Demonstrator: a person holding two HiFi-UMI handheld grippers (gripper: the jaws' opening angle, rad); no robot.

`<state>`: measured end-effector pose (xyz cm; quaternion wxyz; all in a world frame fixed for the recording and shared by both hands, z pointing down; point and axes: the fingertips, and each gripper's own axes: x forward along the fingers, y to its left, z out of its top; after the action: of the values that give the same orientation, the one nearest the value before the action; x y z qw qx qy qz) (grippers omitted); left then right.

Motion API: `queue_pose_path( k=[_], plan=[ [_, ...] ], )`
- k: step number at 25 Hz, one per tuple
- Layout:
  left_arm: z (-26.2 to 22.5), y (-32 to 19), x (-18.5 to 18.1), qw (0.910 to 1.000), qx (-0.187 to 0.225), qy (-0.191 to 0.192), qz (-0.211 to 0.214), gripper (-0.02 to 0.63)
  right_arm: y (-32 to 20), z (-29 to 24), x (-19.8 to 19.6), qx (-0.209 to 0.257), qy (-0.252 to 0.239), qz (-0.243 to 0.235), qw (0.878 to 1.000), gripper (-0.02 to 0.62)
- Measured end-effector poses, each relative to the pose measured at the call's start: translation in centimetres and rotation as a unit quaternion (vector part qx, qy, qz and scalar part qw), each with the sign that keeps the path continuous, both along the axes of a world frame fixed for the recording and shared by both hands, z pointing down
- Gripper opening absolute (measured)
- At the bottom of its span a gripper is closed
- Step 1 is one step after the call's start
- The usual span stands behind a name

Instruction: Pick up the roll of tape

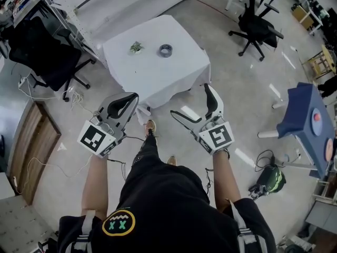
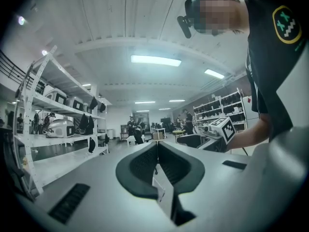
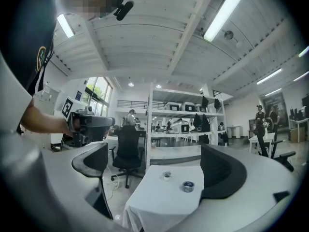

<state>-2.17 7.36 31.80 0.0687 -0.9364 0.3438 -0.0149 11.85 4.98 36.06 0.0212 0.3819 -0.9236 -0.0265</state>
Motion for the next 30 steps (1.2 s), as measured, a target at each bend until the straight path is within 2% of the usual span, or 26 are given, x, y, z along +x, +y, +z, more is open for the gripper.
queue_pose_path(
  k=[14,18,23,26,30],
  plan=[
    [1.3,-20.3,-5.5,0.9987,-0.008,0.003,0.05,0.02,-19.9,2.1,-6.4,-0.032,0.027,0.027,0.999,0.598],
    [1.2,-24.2,-6.0,0.998,-0.026,0.021,0.055,0.02,-23.9,2.3,-7.7,-0.038,0.032,0.028,0.998,0.598],
    [2.4,-26.8,-6.1,0.9984,-0.029,0.016,0.045,0.02,-27.2,4.0,-8.1,-0.053,0.034,0.016,0.998,0.598],
    [2.4,-27.8,-5.9,0.9992,-0.015,0.02,0.03,0.02,-29.6,7.2,-7.4,-0.08,0.068,0.008,0.994,0.598],
    [3.3,-28.3,-5.9,0.9992,-0.035,0.013,0.013,0.02,-33.2,11.8,-7.8,-0.108,0.144,-0.034,0.983,0.595]
  ],
)
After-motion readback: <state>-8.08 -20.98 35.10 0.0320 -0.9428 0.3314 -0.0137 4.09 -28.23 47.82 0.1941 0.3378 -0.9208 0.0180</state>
